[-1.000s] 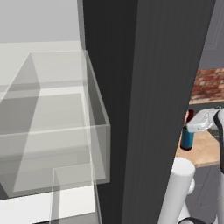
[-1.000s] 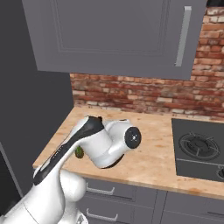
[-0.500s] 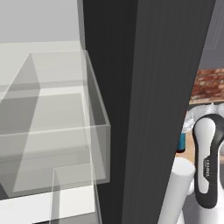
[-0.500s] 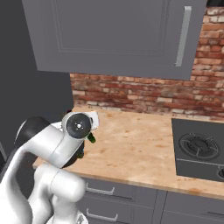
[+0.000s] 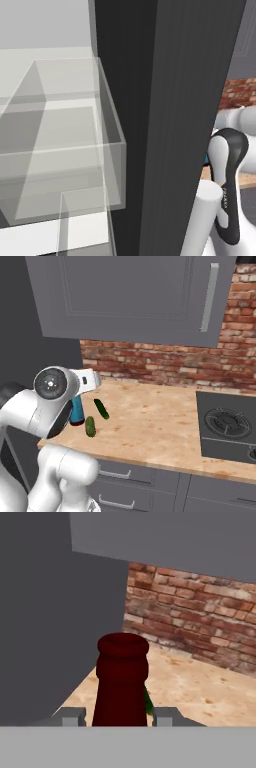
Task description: Place the beer on the top shelf of the fridge to keep it out of children's reach, and place the cucumbers on lower shelves for easy access.
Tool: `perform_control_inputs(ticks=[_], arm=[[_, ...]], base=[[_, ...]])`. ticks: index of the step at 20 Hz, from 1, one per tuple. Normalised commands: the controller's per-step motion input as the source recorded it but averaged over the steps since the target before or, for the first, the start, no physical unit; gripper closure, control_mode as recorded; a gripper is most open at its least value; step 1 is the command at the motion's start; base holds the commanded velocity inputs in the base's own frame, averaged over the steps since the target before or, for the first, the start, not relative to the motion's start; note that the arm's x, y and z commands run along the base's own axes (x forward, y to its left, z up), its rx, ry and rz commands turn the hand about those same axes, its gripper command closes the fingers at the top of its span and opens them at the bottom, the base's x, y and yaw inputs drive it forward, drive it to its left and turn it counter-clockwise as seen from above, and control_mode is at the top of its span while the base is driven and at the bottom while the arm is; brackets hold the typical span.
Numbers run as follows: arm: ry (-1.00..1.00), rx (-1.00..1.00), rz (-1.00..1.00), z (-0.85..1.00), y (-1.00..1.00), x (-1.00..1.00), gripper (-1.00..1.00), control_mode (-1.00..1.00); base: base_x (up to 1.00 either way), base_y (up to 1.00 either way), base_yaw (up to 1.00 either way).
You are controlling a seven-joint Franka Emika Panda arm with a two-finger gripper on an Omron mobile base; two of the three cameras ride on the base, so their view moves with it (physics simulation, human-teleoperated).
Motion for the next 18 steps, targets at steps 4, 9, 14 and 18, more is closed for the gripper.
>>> perform_control_inputs(ticks=[4, 9, 14, 18], arm=[[0.00, -0.04, -0.01, 0.49, 0.02, -0.25, 1.00, -1.00], [0.00, -0.04, 0.00, 0.37, 0.05, -0.26, 1.00, -1.00], [0.00, -0.05, 0.00, 0.27, 0.11, -0.27, 1.00, 1.00], [0.00, 0.00, 0.00, 0.00, 0.00, 0.00, 1.00, 1.00]], base=[[0.00, 0.00, 0.00], [0.00, 0.00, 0.00], [-0.07, 0.04, 0.00], [-0.55, 0.08, 0.00]])
